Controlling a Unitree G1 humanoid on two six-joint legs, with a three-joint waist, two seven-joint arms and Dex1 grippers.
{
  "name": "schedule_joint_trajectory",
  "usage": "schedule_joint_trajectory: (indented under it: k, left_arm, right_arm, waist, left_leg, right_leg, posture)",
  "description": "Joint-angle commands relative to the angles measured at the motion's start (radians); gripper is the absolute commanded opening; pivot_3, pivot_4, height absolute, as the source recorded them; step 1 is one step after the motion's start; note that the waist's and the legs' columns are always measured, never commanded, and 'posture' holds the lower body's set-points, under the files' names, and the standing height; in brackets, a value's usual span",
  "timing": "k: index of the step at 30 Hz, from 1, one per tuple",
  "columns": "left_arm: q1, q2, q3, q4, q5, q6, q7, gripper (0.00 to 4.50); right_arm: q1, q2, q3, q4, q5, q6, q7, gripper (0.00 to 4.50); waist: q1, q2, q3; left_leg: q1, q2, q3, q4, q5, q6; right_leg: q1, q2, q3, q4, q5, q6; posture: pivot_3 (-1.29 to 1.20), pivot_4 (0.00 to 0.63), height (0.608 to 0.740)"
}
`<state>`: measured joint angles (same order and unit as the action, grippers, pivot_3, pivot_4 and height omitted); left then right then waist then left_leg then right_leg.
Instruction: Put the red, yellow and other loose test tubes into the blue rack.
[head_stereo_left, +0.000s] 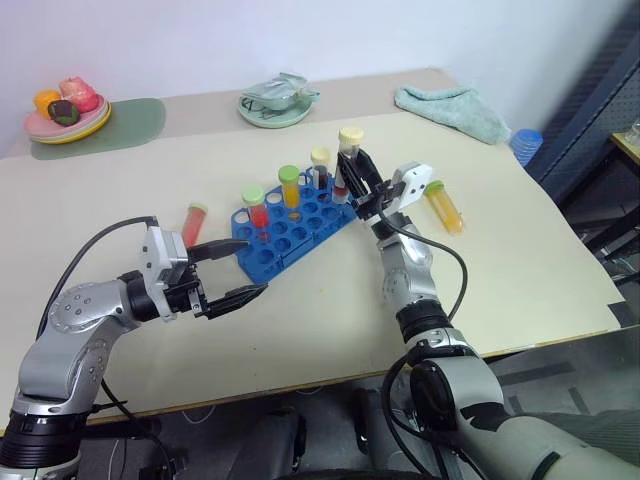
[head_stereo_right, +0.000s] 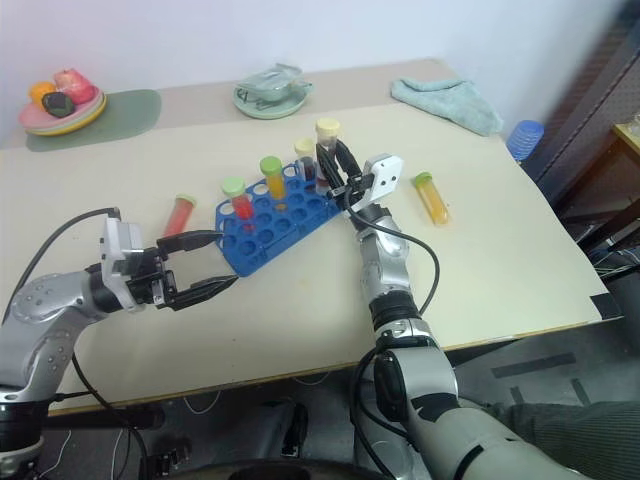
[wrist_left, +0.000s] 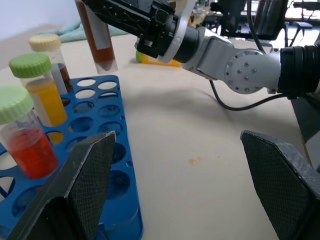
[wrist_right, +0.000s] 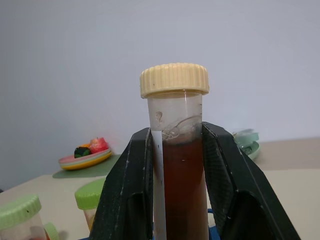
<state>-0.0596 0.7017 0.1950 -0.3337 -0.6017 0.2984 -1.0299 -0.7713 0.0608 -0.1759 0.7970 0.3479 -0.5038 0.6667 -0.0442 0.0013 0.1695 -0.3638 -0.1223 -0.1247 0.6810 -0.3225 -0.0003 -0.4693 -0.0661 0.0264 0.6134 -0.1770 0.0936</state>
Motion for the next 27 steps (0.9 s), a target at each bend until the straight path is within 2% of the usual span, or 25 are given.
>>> schedule_joint_trajectory:
  k: [1, 14, 27]
  left_arm:
    - [0.011, 0.014, 0.037, -0.047, -0.024, 0.004, 0.008, 4.1]
    - [0.028, 0.026, 0.062, -0.076, -0.035, 0.026, 0.022, 4.1]
    - [0.063, 0.035, 0.088, -0.112, -0.044, 0.029, 0.043, 4.1]
  right_arm:
    - [-0.032, 0.013, -0.014, 0.033, 0.016, -0.05, 0.02, 0.91]
    - [-0.096, 0.006, -0.05, 0.239, 0.01, -0.107, 0.039, 0.91]
    - [-0.143, -0.031, -0.074, 0.383, -0.044, -0.164, -0.014, 0.91]
  waist:
    - [0.0, 0.0, 0.0]
    - [-0.001, 0.0, 0.0]
    - [-0.001, 0.0, 0.0]
  left_leg:
    - [0.0, 0.0, 0.0, 0.0, 0.0, 0.0]
    - [0.007, 0.0, 0.0, -0.003, 0.0, 0.0]
    - [0.008, 0.001, 0.0, -0.003, 0.0, 0.0]
  right_leg:
    - [0.0, 0.0, 0.0, 0.0, 0.0, 0.0]
    - [0.005, 0.0, 0.0, -0.001, 0.0, 0.0]
    - [0.006, 0.001, 0.001, -0.001, 0.0, -0.001]
  posture:
    - [0.0, 0.15, 0.74]
    - [0.0, 0.15, 0.74]
    - [0.0, 0.15, 0.74]
